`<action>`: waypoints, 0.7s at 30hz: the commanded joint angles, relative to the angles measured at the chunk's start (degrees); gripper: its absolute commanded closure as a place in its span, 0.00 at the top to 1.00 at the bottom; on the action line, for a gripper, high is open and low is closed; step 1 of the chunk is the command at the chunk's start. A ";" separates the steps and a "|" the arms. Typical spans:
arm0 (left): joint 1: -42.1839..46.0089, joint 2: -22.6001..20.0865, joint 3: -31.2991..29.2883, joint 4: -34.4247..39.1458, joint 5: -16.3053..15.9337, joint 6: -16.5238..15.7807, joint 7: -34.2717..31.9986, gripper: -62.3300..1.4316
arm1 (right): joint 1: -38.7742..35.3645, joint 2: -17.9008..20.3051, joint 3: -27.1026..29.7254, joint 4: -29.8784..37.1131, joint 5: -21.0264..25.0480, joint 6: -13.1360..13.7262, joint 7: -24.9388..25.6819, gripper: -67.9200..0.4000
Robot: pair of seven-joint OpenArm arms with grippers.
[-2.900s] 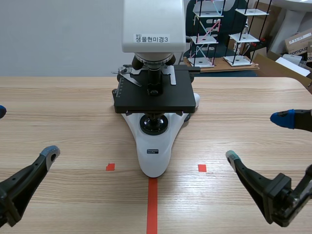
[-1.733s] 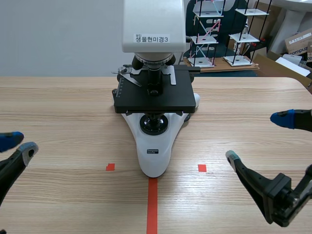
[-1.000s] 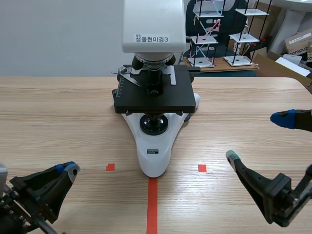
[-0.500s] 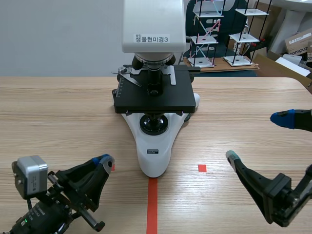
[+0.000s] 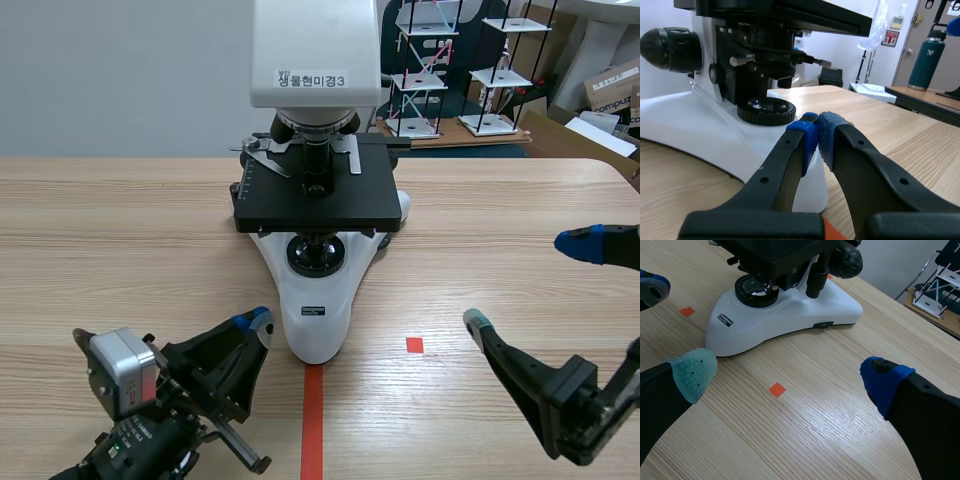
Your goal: Point at the diaphragm
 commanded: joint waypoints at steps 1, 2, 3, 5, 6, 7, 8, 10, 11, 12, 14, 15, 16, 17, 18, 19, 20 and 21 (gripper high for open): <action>-1.01 0.46 0.11 0.59 -0.35 2.05 0.15 0.07 | 0.04 0.31 0.24 0.90 0.63 -0.42 0.85 0.94; -1.44 0.70 0.26 0.31 -0.37 3.39 0.94 0.07 | 0.04 0.28 0.24 0.90 0.63 -0.42 0.85 0.94; -1.77 0.92 0.24 0.28 -0.35 4.46 2.05 0.07 | 0.04 0.31 0.24 0.90 0.63 -0.42 0.85 0.94; -2.27 1.11 0.24 0.31 -0.39 5.75 3.78 0.07 | 0.04 0.31 0.24 0.90 0.63 -0.42 0.85 0.94; -2.58 1.22 0.24 0.31 -0.39 5.75 3.74 0.07 | 0.04 0.31 0.24 0.90 0.63 -0.42 0.85 0.94; -2.86 1.25 0.24 0.31 -0.37 5.75 3.76 0.07 | 0.04 0.31 0.24 0.90 0.63 -0.42 0.85 0.94; -3.06 1.25 0.24 0.31 -0.39 5.75 3.74 0.07 | 0.04 0.31 0.24 0.90 0.63 -0.42 0.85 0.94; -3.50 1.22 0.24 0.31 -0.42 5.97 3.65 0.07 | 0.04 0.31 0.24 0.90 0.63 -0.42 0.85 0.94; -3.67 1.20 0.24 0.31 -0.42 5.97 3.32 0.07 | 0.04 0.31 0.24 0.90 0.63 -0.42 0.85 0.94; -3.69 1.20 0.24 0.31 -0.42 5.97 2.97 0.07 | 0.04 0.31 0.24 0.90 0.63 -0.42 0.85 0.94; -3.80 1.25 0.24 0.31 -0.42 5.97 1.77 0.07 | 0.04 0.31 0.24 0.90 0.63 -0.42 0.85 0.94; -3.80 1.27 0.24 0.31 -0.42 5.97 1.05 0.07 | 0.04 0.31 0.24 0.90 0.63 -0.42 0.85 0.94; -3.80 1.29 0.24 0.31 -0.44 5.97 0.57 0.07 | 0.04 0.31 0.24 0.90 0.63 -0.42 0.85 0.94; -3.80 1.33 0.24 0.31 -0.44 5.97 0.52 0.07 | 0.04 0.31 0.24 0.90 0.63 -0.42 0.85 0.94; -3.80 1.36 0.24 0.31 -0.44 5.97 0.61 0.07 | 0.04 0.31 0.24 0.90 0.63 -0.42 0.85 0.94; -3.80 1.36 0.24 0.31 -0.42 5.97 0.70 0.07 | 0.04 0.31 0.24 0.90 0.63 -0.42 0.85 0.94; -3.78 1.36 0.24 0.31 -0.42 5.97 0.70 0.07 | 0.04 0.31 0.24 0.90 0.63 -0.42 0.85 0.94; -3.78 1.36 0.24 0.31 -0.42 5.97 0.72 0.07 | 0.04 0.31 0.24 0.90 0.63 -0.42 0.85 0.94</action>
